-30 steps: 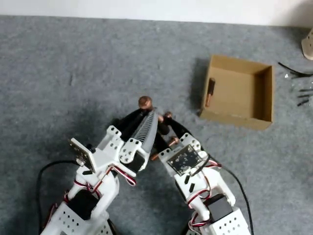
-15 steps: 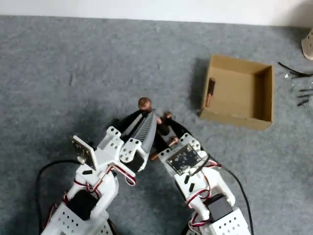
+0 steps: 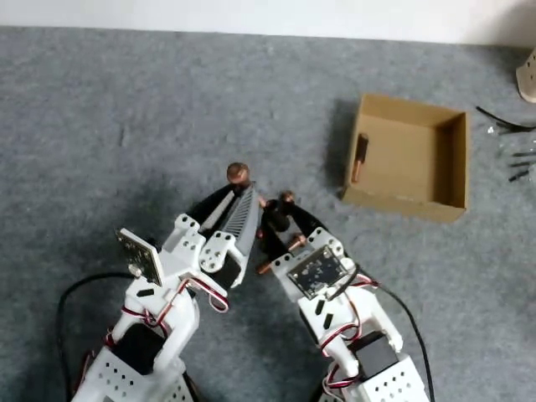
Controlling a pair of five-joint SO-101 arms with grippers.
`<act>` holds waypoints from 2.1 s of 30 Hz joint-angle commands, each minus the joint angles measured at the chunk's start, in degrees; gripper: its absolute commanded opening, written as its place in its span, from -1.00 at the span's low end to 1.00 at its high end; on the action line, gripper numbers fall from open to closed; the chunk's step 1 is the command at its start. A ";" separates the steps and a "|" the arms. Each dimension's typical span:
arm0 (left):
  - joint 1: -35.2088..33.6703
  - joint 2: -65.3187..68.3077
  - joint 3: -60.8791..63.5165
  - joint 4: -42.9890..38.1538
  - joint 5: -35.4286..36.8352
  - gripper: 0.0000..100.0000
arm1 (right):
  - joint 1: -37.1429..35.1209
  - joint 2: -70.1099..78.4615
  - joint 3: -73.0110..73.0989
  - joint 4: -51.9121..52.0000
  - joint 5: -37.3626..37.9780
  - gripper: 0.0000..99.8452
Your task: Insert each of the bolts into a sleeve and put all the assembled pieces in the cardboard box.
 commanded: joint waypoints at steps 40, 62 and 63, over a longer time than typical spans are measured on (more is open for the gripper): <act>4.26 -0.75 0.84 7.30 0.44 -0.66 | 1.01 -1.27 7.34 -0.48 -0.79 -0.99; -6.02 -1.01 -4.53 7.47 6.33 -0.51 | 3.12 -1.19 7.34 0.57 -0.88 -0.99; -6.20 -1.01 -4.53 7.47 6.33 -0.51 | 3.65 -1.19 7.34 0.40 -0.88 -0.99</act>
